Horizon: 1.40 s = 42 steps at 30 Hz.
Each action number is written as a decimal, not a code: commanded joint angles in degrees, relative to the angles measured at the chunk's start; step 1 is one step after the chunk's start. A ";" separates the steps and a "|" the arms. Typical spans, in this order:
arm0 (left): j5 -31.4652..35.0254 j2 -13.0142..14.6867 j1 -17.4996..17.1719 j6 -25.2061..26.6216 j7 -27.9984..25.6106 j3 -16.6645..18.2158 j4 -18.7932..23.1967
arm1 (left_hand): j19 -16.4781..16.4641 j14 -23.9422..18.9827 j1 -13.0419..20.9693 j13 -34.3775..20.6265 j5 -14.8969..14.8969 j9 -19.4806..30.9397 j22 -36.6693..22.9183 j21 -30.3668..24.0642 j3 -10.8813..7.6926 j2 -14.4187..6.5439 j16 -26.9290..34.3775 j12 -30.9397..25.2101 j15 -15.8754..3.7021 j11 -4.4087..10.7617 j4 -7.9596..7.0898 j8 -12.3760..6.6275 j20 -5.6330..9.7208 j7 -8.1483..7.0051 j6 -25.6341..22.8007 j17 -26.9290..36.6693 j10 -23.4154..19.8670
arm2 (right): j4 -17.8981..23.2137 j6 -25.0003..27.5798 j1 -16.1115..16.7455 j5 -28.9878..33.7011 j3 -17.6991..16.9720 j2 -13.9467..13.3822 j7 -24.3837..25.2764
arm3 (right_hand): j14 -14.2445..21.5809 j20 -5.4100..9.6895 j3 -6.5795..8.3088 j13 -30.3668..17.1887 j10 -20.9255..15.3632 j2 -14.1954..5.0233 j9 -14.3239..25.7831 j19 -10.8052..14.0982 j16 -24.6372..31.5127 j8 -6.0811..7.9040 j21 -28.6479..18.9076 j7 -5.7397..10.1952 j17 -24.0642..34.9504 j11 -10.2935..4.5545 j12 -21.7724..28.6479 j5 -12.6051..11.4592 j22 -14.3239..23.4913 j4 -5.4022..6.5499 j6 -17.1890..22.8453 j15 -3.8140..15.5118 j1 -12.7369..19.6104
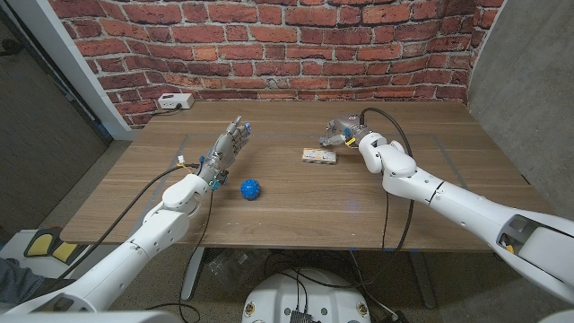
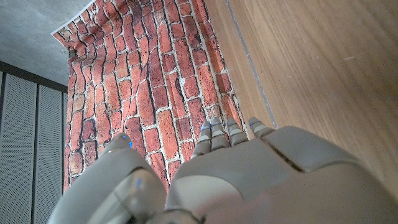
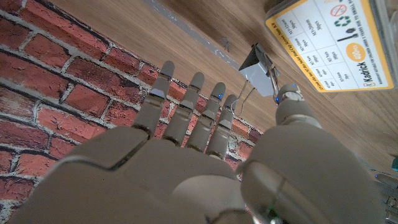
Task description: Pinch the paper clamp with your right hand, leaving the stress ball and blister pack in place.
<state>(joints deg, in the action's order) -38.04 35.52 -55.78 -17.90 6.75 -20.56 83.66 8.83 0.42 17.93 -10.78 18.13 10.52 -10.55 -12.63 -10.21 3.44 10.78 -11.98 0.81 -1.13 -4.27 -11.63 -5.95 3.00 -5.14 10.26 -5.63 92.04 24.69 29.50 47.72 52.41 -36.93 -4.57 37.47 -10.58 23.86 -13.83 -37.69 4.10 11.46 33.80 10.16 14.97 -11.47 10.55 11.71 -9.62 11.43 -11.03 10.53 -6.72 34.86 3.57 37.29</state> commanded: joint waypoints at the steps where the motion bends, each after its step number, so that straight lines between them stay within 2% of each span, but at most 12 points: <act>1: -0.26 -0.45 0.54 -0.13 0.62 -0.29 -1.02 | 0.04 -0.25 0.37 -0.34 -0.23 0.29 -0.27 -0.03 0.21 0.04 0.09 -0.03 0.13 0.12 0.06 0.03 -0.15 -0.05 -0.42 0.31 -0.63 | 0.60 1.08 -0.06 1.36 0.67 -0.23 -1.60 | -0.27 -0.49 -0.11 -0.19 0.80 0.25 0.16 0.08 0.10 -0.42 0.07 -0.19 0.02 0.09 -0.10 -0.31 0.24 -0.29 -0.74 2.18 -0.18; 18: -0.35 -0.29 -0.29 -0.05 0.08 -0.13 -0.32 | -0.03 -0.35 0.51 -0.34 -0.34 0.29 -0.28 -0.01 0.33 -0.09 0.11 -0.02 0.06 0.10 0.04 0.08 -0.16 -0.09 -0.38 0.32 -0.65 | 0.04 0.96 0.66 0.76 0.69 -0.10 -2.02 | -0.73 -0.87 -0.53 -0.12 1.27 0.55 0.21 -0.52 0.30 -0.80 0.17 -0.29 0.07 0.38 0.27 -0.39 0.24 0.04 -0.96 2.11 -1.20; 24: -0.39 -0.02 -0.60 0.26 -0.20 -0.01 0.03 | -0.02 -0.35 0.57 -0.35 -0.38 0.29 -0.29 0.01 0.38 -0.15 0.10 -0.03 0.11 0.03 0.03 0.08 -0.17 -0.14 -0.40 0.32 -0.70 | -0.11 1.31 0.54 1.07 1.14 -0.05 -2.81 | -1.76 -1.11 -0.77 0.00 3.57 0.84 0.25 -1.15 0.19 -1.61 0.26 -0.84 0.05 0.73 -0.13 -0.56 0.24 0.14 -2.37 1.87 -1.84; 32: -0.29 0.03 -0.12 0.79 -0.05 -0.23 -0.03 | -0.02 -0.38 0.66 -0.35 -0.43 0.29 -0.29 0.03 0.44 -0.22 0.11 -0.04 0.12 0.11 0.03 0.10 -0.18 -0.23 -0.40 0.32 -0.72 | 0.06 1.17 0.37 1.25 1.16 -0.33 -3.07 | -4.72 -1.65 -1.42 0.12 7.40 1.85 0.45 -2.03 0.13 -3.66 0.21 -1.82 0.05 1.32 -0.14 -0.98 0.24 0.13 -7.70 1.04 -3.10; 36: -0.09 0.05 0.15 0.85 -0.06 -0.31 -0.03 | -0.08 -0.40 0.71 -0.35 -0.46 0.29 -0.29 0.02 0.47 -0.27 0.11 -0.01 0.06 0.15 0.02 0.09 -0.25 -0.20 -0.42 0.32 -0.66 | 0.08 1.08 0.27 0.99 1.08 -0.51 -3.73 | -6.88 -1.81 -1.82 0.18 9.91 2.34 0.55 -2.71 -0.01 -4.36 0.26 -3.11 0.07 2.44 -0.25 -1.28 0.24 0.17 -10.87 0.18 -3.88; 38: -0.26 -0.07 0.23 0.83 -0.01 -0.27 -0.12 | -0.10 -0.42 0.72 -0.35 -0.47 0.29 -0.29 0.01 0.48 -0.28 0.12 -0.01 0.05 0.17 0.02 0.09 -0.29 -0.22 -0.43 0.32 -0.68 | 0.00 1.17 0.13 1.21 1.28 -0.54 -4.26 | -8.40 -1.83 -2.23 0.16 11.90 2.74 0.61 -3.32 0.06 -4.71 0.29 -3.85 0.11 3.21 -0.20 -1.64 0.24 0.25 -13.85 -0.25 -4.60; 42: -0.18 0.01 0.44 1.13 0.02 -0.36 -0.15 | -0.12 -0.38 0.75 -0.35 -0.49 0.29 -0.30 0.01 0.50 -0.32 0.10 -0.01 0.10 0.16 0.02 0.08 -0.28 -0.23 -0.49 0.33 -0.68 | -0.03 1.30 0.06 1.37 1.31 -0.58 -4.53 | -10.82 -1.83 -2.78 0.16 14.35 3.26 0.68 -4.02 -0.08 -4.74 0.29 -4.76 0.12 4.71 -0.20 -2.12 0.24 0.30 -17.20 -1.36 -5.40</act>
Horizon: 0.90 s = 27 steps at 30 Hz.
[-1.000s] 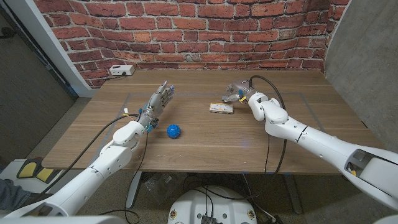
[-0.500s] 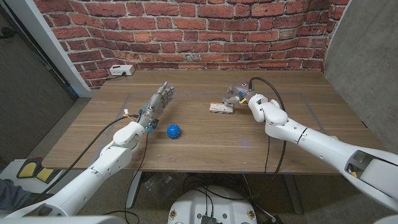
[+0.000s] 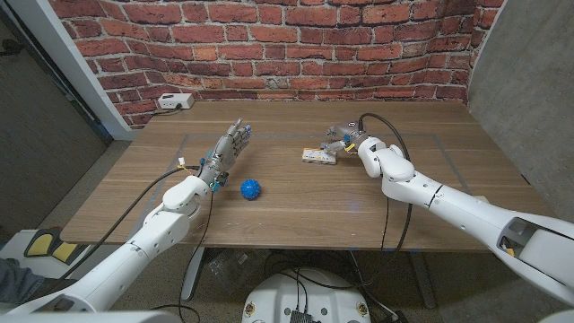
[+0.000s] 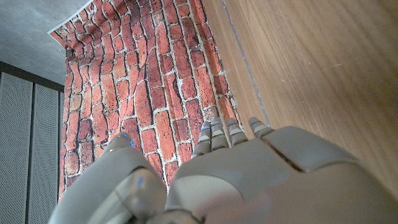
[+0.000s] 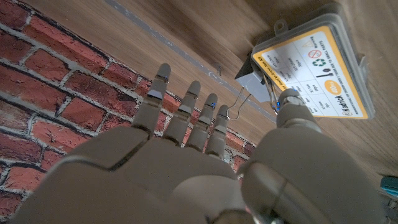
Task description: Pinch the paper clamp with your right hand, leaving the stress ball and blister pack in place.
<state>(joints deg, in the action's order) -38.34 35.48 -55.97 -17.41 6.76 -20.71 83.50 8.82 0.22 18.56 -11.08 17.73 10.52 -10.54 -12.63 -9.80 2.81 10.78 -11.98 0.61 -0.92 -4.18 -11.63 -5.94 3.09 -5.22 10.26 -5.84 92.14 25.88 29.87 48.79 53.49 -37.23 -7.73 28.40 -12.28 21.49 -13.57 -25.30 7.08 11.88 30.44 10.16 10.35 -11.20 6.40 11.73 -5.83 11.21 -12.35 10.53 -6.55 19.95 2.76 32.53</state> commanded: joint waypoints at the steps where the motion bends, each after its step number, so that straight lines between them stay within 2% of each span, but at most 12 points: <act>1: 0.17 0.06 0.67 0.69 -0.03 -0.23 0.01 | -0.12 -0.16 0.13 -0.05 -0.10 0.29 -0.30 0.01 0.10 0.30 0.09 -0.01 0.27 -0.09 -0.08 0.08 -0.30 -0.31 -0.39 0.33 -0.47 | -0.09 0.20 -0.29 0.34 0.20 -0.31 -1.37 | -2.30 -0.14 -0.46 -0.09 2.44 0.31 0.27 -0.84 -0.14 -0.10 0.04 -0.79 0.10 1.17 -0.02 -0.88 0.25 0.14 -2.75 -0.61 -0.72; 4: 0.17 -0.06 0.88 0.67 0.04 -0.27 -0.14 | -0.10 -0.23 0.15 -0.05 -0.12 0.29 -0.30 0.03 0.12 0.27 0.12 -0.01 0.32 -0.07 -0.08 0.08 -0.34 -0.30 -0.41 0.33 -0.47 | 0.14 0.20 -0.25 0.27 0.06 -0.50 -1.54 | -4.26 -0.16 -0.91 -0.06 4.83 0.69 0.30 -1.48 -0.15 -0.16 0.09 -1.58 0.09 2.36 -0.22 -1.24 0.25 0.13 -5.19 -1.37 -1.25; 6: 0.25 -0.13 1.11 0.71 0.09 -0.36 -0.30 | -0.12 -0.21 0.17 -0.05 -0.13 0.29 -0.30 0.02 0.13 0.25 0.11 -0.01 0.32 -0.06 -0.08 0.08 -0.34 -0.32 -0.42 0.33 -0.46 | 0.27 0.20 -0.28 0.27 0.04 -0.61 -1.84 | -5.71 -0.16 -1.22 -0.04 5.94 0.87 0.31 -1.88 -0.20 -0.08 0.09 -2.05 0.07 2.59 -0.10 -1.50 0.25 0.17 -6.57 -2.02 -1.65; 9: 0.18 -0.29 1.43 0.79 0.32 -0.47 -0.61 | -0.13 -0.24 0.19 -0.05 -0.15 0.30 -0.30 0.03 0.14 0.23 0.11 -0.01 0.31 -0.03 -0.09 0.08 -0.36 -0.32 -0.42 0.33 -0.47 | 0.59 0.23 -0.23 0.07 -0.12 -0.76 -2.31 | -7.29 -0.19 -1.79 -0.02 7.49 1.20 0.30 -2.59 -0.13 -0.08 0.17 -2.55 0.07 4.20 -0.03 -1.77 0.26 0.31 -8.44 -2.67 -2.41; 12: 0.16 -0.47 1.85 0.86 0.54 -0.60 -1.07 | -0.11 -0.24 0.22 -0.05 -0.17 0.30 -0.30 0.04 0.16 0.19 0.11 0.01 0.39 -0.08 -0.09 0.07 -0.38 -0.31 -0.46 0.33 -0.44 | 1.82 0.37 0.39 -0.81 -0.97 -1.17 -2.24 | -8.88 -0.20 -2.55 0.05 8.94 1.59 0.29 -3.25 -0.14 0.01 0.22 -3.03 0.07 4.61 -0.06 -1.97 0.26 0.59 -9.73 -3.31 -3.50; 18: 0.21 -0.67 2.40 0.98 0.85 -0.81 -1.58 | -0.13 -0.26 0.26 -0.05 -0.22 0.30 -0.30 0.05 0.20 0.13 0.11 -0.02 0.39 -0.07 -0.11 0.05 -0.39 -0.26 -0.54 0.33 -0.52 | 4.74 -0.02 1.90 -3.47 -3.27 -2.18 -1.42 | -10.11 -0.22 -3.69 0.16 9.51 1.65 0.29 -4.31 0.12 -0.02 0.31 -3.37 0.13 5.81 0.38 -2.11 0.27 1.41 -11.95 -4.32 -5.65; 23: 0.30 -0.70 2.62 1.15 0.69 -0.83 -1.62 | -0.05 -0.26 0.31 -0.05 -0.26 0.30 -0.31 0.09 0.23 0.07 0.11 -0.01 0.30 -0.09 -0.12 0.06 -0.44 -0.27 -0.55 0.33 -0.51 | 7.28 -1.82 4.15 -9.45 -7.14 -3.04 0.36 | -10.77 -0.24 -4.70 0.22 9.67 1.80 0.31 -4.94 0.26 0.30 0.31 -3.47 0.15 6.26 0.69 -2.07 0.29 2.17 -12.32 -4.92 -7.63; 24: 0.27 -0.71 2.65 1.21 0.68 -0.83 -1.63 | -0.07 -0.26 0.32 -0.05 -0.27 0.30 -0.31 0.08 0.24 0.06 0.11 -0.01 0.27 -0.07 -0.12 0.06 -0.42 -0.26 -0.55 0.33 -0.51 | 7.66 -2.36 4.88 -10.90 -8.14 -3.11 1.46 | -10.83 -0.24 -5.17 0.24 9.68 1.77 0.34 -5.13 0.40 0.69 0.26 -3.43 0.16 6.45 0.84 -2.01 0.30 2.60 -11.77 -5.13 -8.66; 26: 0.35 -0.67 2.71 1.36 0.60 -0.86 -1.63 | -0.03 -0.27 0.33 -0.05 -0.29 0.30 -0.31 0.10 0.25 0.04 0.11 -0.03 0.34 -0.09 -0.12 0.06 -0.40 -0.24 -0.56 0.33 -0.55 | 8.16 -3.97 6.15 -14.21 -10.11 -3.29 3.33 | -10.70 -0.18 -6.72 0.37 9.43 1.43 0.69 -5.44 0.80 2.70 -0.02 -2.51 0.09 6.86 1.48 -1.75 0.33 3.97 -7.41 -5.22 -12.02; 27: 0.33 -0.67 2.75 1.39 0.62 -0.87 -1.65 | -0.03 -0.28 0.34 -0.05 -0.29 0.30 -0.31 0.11 0.26 0.03 0.12 -0.03 0.31 -0.10 -0.12 0.06 -0.40 -0.26 -0.58 0.33 -0.54 | 8.50 -4.61 6.76 -15.37 -10.91 -3.46 4.36 | -10.43 -0.17 -6.86 0.40 9.17 1.39 0.82 -5.45 0.91 3.15 -0.07 -2.32 0.03 6.95 1.66 -1.76 0.34 3.98 -6.45 -5.30 -12.20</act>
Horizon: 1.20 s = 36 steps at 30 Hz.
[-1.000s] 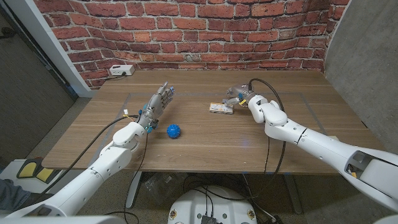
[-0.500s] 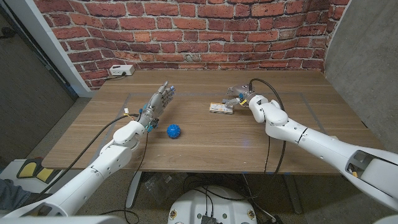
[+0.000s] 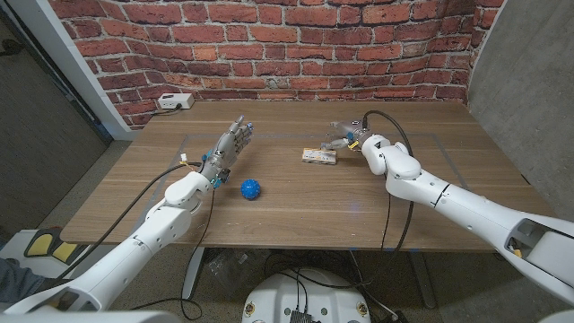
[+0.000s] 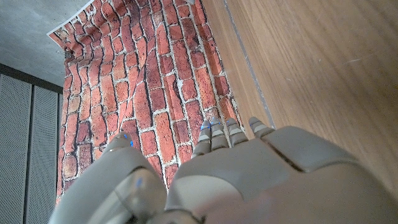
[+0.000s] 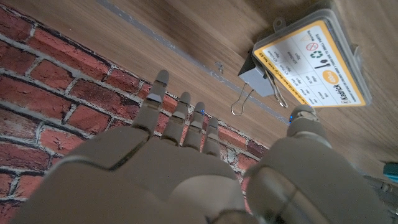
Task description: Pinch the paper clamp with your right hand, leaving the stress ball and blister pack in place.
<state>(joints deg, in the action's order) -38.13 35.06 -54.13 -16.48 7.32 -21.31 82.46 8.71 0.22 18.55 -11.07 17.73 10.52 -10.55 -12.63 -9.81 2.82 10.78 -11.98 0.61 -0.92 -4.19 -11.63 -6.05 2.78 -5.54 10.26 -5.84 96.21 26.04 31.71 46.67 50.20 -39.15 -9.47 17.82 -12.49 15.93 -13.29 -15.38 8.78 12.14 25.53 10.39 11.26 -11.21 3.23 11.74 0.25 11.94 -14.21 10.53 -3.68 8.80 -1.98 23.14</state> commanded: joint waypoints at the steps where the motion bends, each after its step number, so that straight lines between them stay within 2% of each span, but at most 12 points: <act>1: 0.06 -0.29 0.95 0.50 0.08 -0.28 -0.64 | 0.12 -0.28 0.36 -0.06 -0.30 0.30 -0.30 0.12 0.27 0.01 0.11 -0.02 0.35 -0.05 -0.12 0.06 -0.31 0.06 -0.26 0.33 -0.54 | 4.72 -5.29 5.49 -14.08 -8.26 -1.68 7.23 | 0.30 0.04 -1.38 0.15 -1.00 -0.34 0.66 -0.55 0.73 2.61 -0.10 0.97 -0.03 0.71 1.07 0.08 0.34 1.08 5.46 -0.59 -2.86; 3: 0.11 -0.35 1.03 0.50 0.07 -0.32 -0.72 | 0.05 -0.28 0.38 -0.06 -0.32 0.30 -0.31 0.10 0.29 -0.01 0.11 -0.03 0.37 -0.09 -0.13 0.06 -0.29 0.11 -0.28 0.33 -0.55 | 5.30 -6.29 6.59 -15.52 -9.42 -1.98 9.46 | 0.35 0.04 -1.41 0.17 -1.29 -0.42 0.71 -0.58 0.74 2.72 -0.11 0.89 -0.05 0.81 1.21 0.08 0.34 1.09 5.70 -0.70 -2.92; 5: 0.11 -0.43 1.14 0.46 0.15 -0.37 -0.85 | 0.04 -0.29 0.39 -0.06 -0.33 0.30 -0.31 0.10 0.30 -0.03 0.11 -0.02 0.32 -0.12 -0.13 0.04 -0.25 0.10 -0.33 0.33 -0.55 | 5.65 -7.76 7.82 -17.39 -10.81 -2.19 11.88 | 0.23 0.10 -1.53 0.22 -1.38 -0.69 0.69 -1.47 0.67 2.05 0.14 0.07 -0.12 0.91 1.35 0.10 0.32 1.13 4.23 -0.78 -3.13; 6: 0.10 -0.47 1.21 0.45 0.22 -0.40 -0.92 | 0.03 -0.28 0.40 -0.06 -0.35 0.30 -0.31 0.09 0.31 -0.04 0.11 -0.03 0.36 -0.12 -0.13 0.06 -0.27 0.12 -0.29 0.33 -0.57 | 5.66 -8.92 8.43 -18.69 -11.63 -2.28 13.07 | 0.11 0.41 -1.58 0.28 -1.98 -0.92 0.61 -3.27 0.62 1.96 0.66 0.00 -0.19 0.95 1.68 0.11 0.31 1.10 4.27 -0.75 -3.19; 7: 0.12 -0.48 1.26 0.46 0.25 -0.42 -0.92 | 0.02 -0.30 0.41 -0.06 -0.35 0.30 -0.31 0.09 0.32 -0.05 0.11 -0.04 0.36 -0.13 -0.14 0.06 -0.25 0.09 -0.29 0.33 -0.59 | 5.65 -10.04 9.08 -20.10 -12.52 -2.29 14.25 | -0.01 1.81 -1.59 0.33 -2.57 -1.19 0.54 -4.40 0.59 1.92 0.80 -0.12 -0.24 1.01 1.98 0.12 0.33 1.08 4.44 -0.76 -3.23; 10: 0.37 -0.33 1.42 0.42 0.35 -0.49 -0.75 | 0.03 -0.32 0.43 -0.06 -0.37 0.30 -0.31 0.10 0.34 -0.08 0.12 -0.02 0.35 -0.12 -0.14 0.06 -0.22 0.07 -0.31 0.33 -0.56 | 5.62 -13.48 11.20 -24.90 -15.42 -2.05 17.62 | -0.39 3.04 -1.54 0.37 -2.83 -1.55 0.47 -5.38 0.46 2.07 0.88 -0.27 -0.28 1.29 2.12 0.13 0.34 1.09 5.04 -0.89 -3.24; 15: 0.59 -0.29 1.64 0.27 0.32 -0.48 -0.62 | -0.15 -0.41 0.47 -0.06 -0.42 0.30 -0.31 0.04 0.38 -0.12 0.15 -0.09 0.34 -0.09 -0.15 0.06 -0.16 0.06 -0.32 0.33 -0.76 | 4.41 -20.38 14.13 -33.98 -19.79 -1.09 21.05 | -1.53 3.69 -1.51 0.47 -2.90 -2.59 0.35 -6.44 0.22 2.63 0.72 -0.66 -0.21 1.81 2.22 0.35 0.38 1.62 7.03 -1.98 -4.02; 20: 0.71 -0.28 1.93 0.36 0.56 -0.64 -0.67 | -0.14 -0.50 0.52 -0.06 -0.45 0.31 -0.31 0.05 0.41 -0.15 0.17 -0.09 0.29 -0.02 -0.15 0.06 -0.13 0.11 -0.35 0.33 -0.78 | 2.48 -25.95 15.63 -41.85 -22.39 0.09 21.45 | -2.42 4.51 -1.53 0.54 -3.01 -3.21 0.25 -7.46 0.09 2.71 0.69 -0.84 -0.22 2.88 2.32 0.61 0.40 1.95 7.80 -2.67 -4.57; 27: 0.97 -0.17 2.07 0.04 0.62 -0.62 -0.37 | -0.18 -0.56 0.56 -0.06 -0.50 0.31 -0.31 0.05 0.46 -0.20 0.18 -0.09 0.31 -0.05 -0.16 0.05 -0.10 0.14 -0.41 0.33 -0.80 | -2.06 -35.07 17.15 -52.84 -25.28 2.69 20.40 | -2.68 4.84 -1.52 0.60 -3.17 -3.57 0.16 -7.62 0.12 2.73 0.52 -1.51 -0.25 3.14 2.41 0.82 0.41 2.10 8.22 -3.01 -4.84; 32: 1.22 0.11 1.94 0.05 0.28 -0.49 0.20 | -0.23 -0.63 0.59 -0.06 -0.52 0.31 -0.31 0.03 0.49 -0.21 0.20 -0.09 0.26 0.06 -0.16 0.04 -0.08 0.25 -0.44 0.33 -0.80 | -4.77 -39.02 17.67 -60.02 -26.68 4.26 18.05 | -3.41 5.22 -1.68 0.67 -3.45 -3.89 0.04 -8.13 0.03 2.70 0.46 -2.18 -0.25 3.85 2.54 1.18 0.42 2.44 8.72 -3.68 -5.51; 36: 1.33 0.29 1.89 0.01 0.24 -0.43 0.45 | -0.20 -0.67 0.62 -0.06 -0.55 0.31 -0.31 0.05 0.54 -0.23 0.20 -0.15 0.29 -0.05 -0.16 0.05 -0.09 0.18 -0.44 0.33 -0.98 | -5.86 -40.60 17.93 -62.56 -27.16 4.65 17.39 | -4.33 5.60 -1.91 0.79 -2.95 -4.30 -0.14 -9.24 -0.06 2.59 0.59 -2.57 -0.22 4.25 2.34 1.64 0.42 2.91 9.16 -4.24 -6.44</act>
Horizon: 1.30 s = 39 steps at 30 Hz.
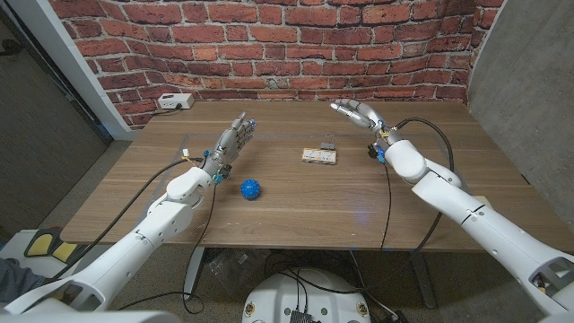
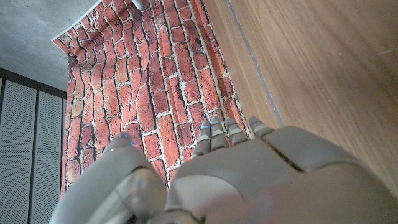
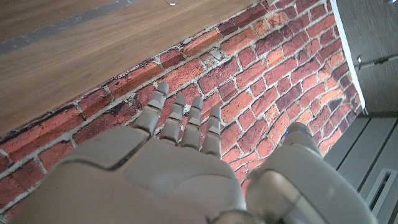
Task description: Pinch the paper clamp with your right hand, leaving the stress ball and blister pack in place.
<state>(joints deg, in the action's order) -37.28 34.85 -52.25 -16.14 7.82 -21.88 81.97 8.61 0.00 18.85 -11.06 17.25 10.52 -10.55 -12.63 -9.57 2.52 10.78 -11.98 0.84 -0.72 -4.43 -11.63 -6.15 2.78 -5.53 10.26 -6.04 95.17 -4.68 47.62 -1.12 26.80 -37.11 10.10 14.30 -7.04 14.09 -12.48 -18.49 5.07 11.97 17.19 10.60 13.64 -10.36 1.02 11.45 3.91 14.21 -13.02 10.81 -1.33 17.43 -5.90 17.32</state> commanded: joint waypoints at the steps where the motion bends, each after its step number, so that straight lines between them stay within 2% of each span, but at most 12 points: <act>1: 0.57 0.57 -0.05 -0.48 -0.29 0.17 1.07 | -0.11 -0.45 0.33 -0.07 -0.07 0.31 -0.31 0.05 0.31 0.07 0.20 -0.15 0.07 -0.21 0.08 0.05 0.02 0.19 -0.45 0.33 -0.79 | -5.31 -10.55 2.14 -16.01 -3.99 2.89 -2.69 | -1.21 0.18 -0.13 0.01 0.30 -0.65 -0.02 -1.27 -0.35 0.19 -0.20 -0.46 0.05 0.81 0.02 0.56 0.14 0.65 0.70 -0.38 -0.81; 8: 0.63 0.84 -0.34 -1.02 -0.23 0.43 1.60 | -0.17 -0.56 0.38 -0.07 -0.12 0.31 -0.31 0.04 0.38 0.04 0.22 -0.17 0.05 -0.27 0.07 0.03 0.01 0.10 -0.54 0.33 -0.87 | -7.33 -12.31 2.36 -20.95 -4.54 3.90 -4.83 | -2.70 0.57 -0.31 0.18 1.32 -0.99 -0.23 -2.71 -0.53 0.16 -0.11 -1.03 -0.06 1.07 -0.39 1.03 0.13 0.93 1.58 -0.44 -1.49; 15: 0.64 1.35 -0.79 -1.10 -0.32 0.73 2.60 | -0.17 -0.61 0.41 -0.07 -0.16 0.31 -0.31 0.06 0.44 0.02 0.22 -0.15 0.06 -0.19 0.06 -0.05 0.01 0.26 -0.79 0.33 -0.88 | -10.95 -14.22 2.69 -31.40 -5.79 6.21 -11.27 | -3.11 1.56 -0.45 0.29 1.39 -1.13 -0.34 -2.90 -0.43 0.00 -0.32 -1.39 -0.12 1.74 -0.42 1.29 0.11 1.09 1.78 -0.49 -1.92; 16: 0.52 1.40 -0.81 -1.04 -0.23 0.76 2.72 | -0.15 -0.62 0.41 -0.07 -0.17 0.31 -0.31 0.07 0.45 0.02 0.22 -0.16 0.04 -0.18 0.06 -0.05 0.01 0.26 -0.79 0.33 -0.89 | -11.27 -14.36 2.75 -32.19 -5.92 6.43 -11.63 | -3.25 1.53 -0.67 0.43 1.38 -1.53 -0.34 -3.07 -0.17 1.10 -0.59 -1.43 -0.20 1.89 -0.38 1.65 0.09 1.44 5.38 -0.52 -2.75; 19: 0.40 1.66 -0.79 -0.71 -0.03 0.77 3.20 | -0.20 -0.70 0.42 -0.07 -0.18 0.31 -0.31 0.05 0.48 0.01 0.25 -0.17 0.06 -0.25 0.05 -0.05 0.05 0.24 -0.81 0.33 -0.93 | -11.60 -14.24 2.91 -33.84 -6.14 6.54 -12.51 | -3.14 2.15 -0.81 0.56 0.84 -1.84 -0.01 -2.99 0.03 2.25 -0.88 -1.21 -0.37 2.00 -0.14 1.91 0.07 1.55 8.77 -0.66 -3.20; 24: 0.09 1.96 -0.82 -0.22 0.24 0.80 4.06 | -0.38 -0.69 0.44 -0.07 -0.21 0.31 -0.31 -0.01 0.52 0.00 0.23 -0.17 0.04 -0.27 0.04 -0.05 0.00 0.25 -0.83 0.33 -0.97 | -11.26 -14.14 3.30 -34.64 -6.18 6.13 -13.00 | -2.69 2.51 -0.98 0.72 0.13 -1.97 -0.13 -2.80 0.22 -0.16 -1.20 -2.13 -0.56 1.98 0.12 2.18 0.03 1.36 4.05 -0.57 -3.44; 27: -0.03 1.85 -1.00 -0.27 -0.11 0.95 4.57 | -0.87 -0.74 0.47 -0.07 -0.24 0.31 -0.31 -0.19 0.57 -0.03 0.23 -0.23 0.04 -0.33 0.03 -0.06 0.20 0.27 -0.91 0.33 -1.15 | -11.16 -14.31 3.49 -35.39 -6.24 5.82 -14.01 | -2.19 4.56 -1.08 0.91 -0.37 -1.93 -0.32 -1.75 0.32 -1.25 -1.64 -2.92 -0.70 1.89 0.20 2.25 0.00 1.13 2.04 1.18 -3.42; 29: -0.03 1.68 -1.05 -0.41 -0.40 1.02 4.76 | -1.03 -0.79 0.48 -0.07 -0.25 0.30 -0.31 -0.24 0.59 -0.04 0.24 -0.23 0.00 -0.30 0.03 -0.05 0.24 0.18 -0.89 0.33 -1.18 | -11.18 -14.38 3.63 -36.29 -6.43 5.85 -14.61 | -2.08 5.92 -1.19 1.07 -0.34 -1.84 -0.44 -1.36 0.26 -1.84 -1.76 -3.52 -0.79 2.49 0.06 2.27 -0.03 0.98 0.87 1.32 -3.44; 31: -0.11 1.35 -1.11 -0.53 -0.89 1.13 4.88 | -1.44 -0.92 0.52 -0.07 -0.27 0.30 -0.30 -0.38 0.63 -0.05 0.28 -0.27 -0.05 -0.24 0.03 0.04 0.53 0.12 -0.71 0.33 -1.33 | -11.40 -14.05 3.67 -37.98 -6.71 5.86 -15.91 | -2.10 6.49 -1.26 1.16 -0.14 -1.81 -0.50 -1.46 0.22 -2.15 -1.70 -3.77 -0.81 2.81 -0.09 2.29 -0.05 0.94 0.19 1.60 -3.52; 34: 0.03 0.91 -1.25 -0.53 -2.07 1.29 5.22 | -1.91 -1.25 0.62 -0.06 -0.33 0.30 -0.27 -0.48 0.75 -0.09 0.33 -0.29 -0.04 -0.64 0.04 0.31 2.30 0.38 -0.06 0.31 -1.52 | -12.13 -13.94 3.65 -39.88 -7.06 6.05 -17.48 | -2.85 6.84 -1.41 1.28 0.82 -1.81 -0.58 -1.90 -0.08 -2.22 -1.50 -4.02 -0.82 3.41 -0.59 2.31 -0.08 0.98 0.07 1.72 -3.77; 36: 0.00 0.71 -1.37 -0.51 -2.62 1.42 5.48 | -2.28 -1.73 0.71 -0.04 -0.37 0.30 -0.24 -0.55 0.84 -0.12 0.44 -0.27 0.21 -1.18 0.05 0.57 3.44 0.85 0.69 0.29 -1.61 | -12.42 -14.14 3.66 -40.04 -7.16 6.10 -17.61 | -3.01 6.94 -1.60 1.45 1.17 -2.01 -0.49 -2.11 -0.08 -0.64 -1.40 -4.94 -0.87 3.57 -0.89 2.29 -0.13 1.04 4.35 1.62 -4.21; 39: -0.08 0.66 -1.70 -0.52 -3.11 1.61 6.08 | -2.35 -1.78 0.76 -0.02 -0.40 0.29 -0.22 -0.53 0.89 -0.15 0.41 -0.23 0.29 -1.33 0.05 0.80 3.74 0.76 1.38 0.28 -1.57 | -12.85 -14.55 3.61 -40.44 -7.27 6.31 -18.05 | -3.11 6.95 -1.65 1.49 1.04 -2.09 -0.38 -2.19 -0.09 -0.29 -1.37 -4.62 -0.88 3.60 -0.88 2.29 -0.15 1.03 5.36 1.55 -4.31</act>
<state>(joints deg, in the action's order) -37.17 36.15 -53.32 -16.74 6.72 -20.79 86.56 6.24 -1.22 19.31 -10.92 16.94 10.52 -10.55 -13.03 -8.91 2.06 10.78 -11.98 0.82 -1.45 -4.22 -11.14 -2.91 3.63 -4.87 10.25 -7.37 83.72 -18.67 51.05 -37.57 20.27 -31.22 -4.78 11.38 -0.38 12.64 -10.91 -17.36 3.05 11.45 15.10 10.62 12.95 -11.69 -3.57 10.38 7.46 13.46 -10.80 10.66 -0.23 21.67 -4.31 13.33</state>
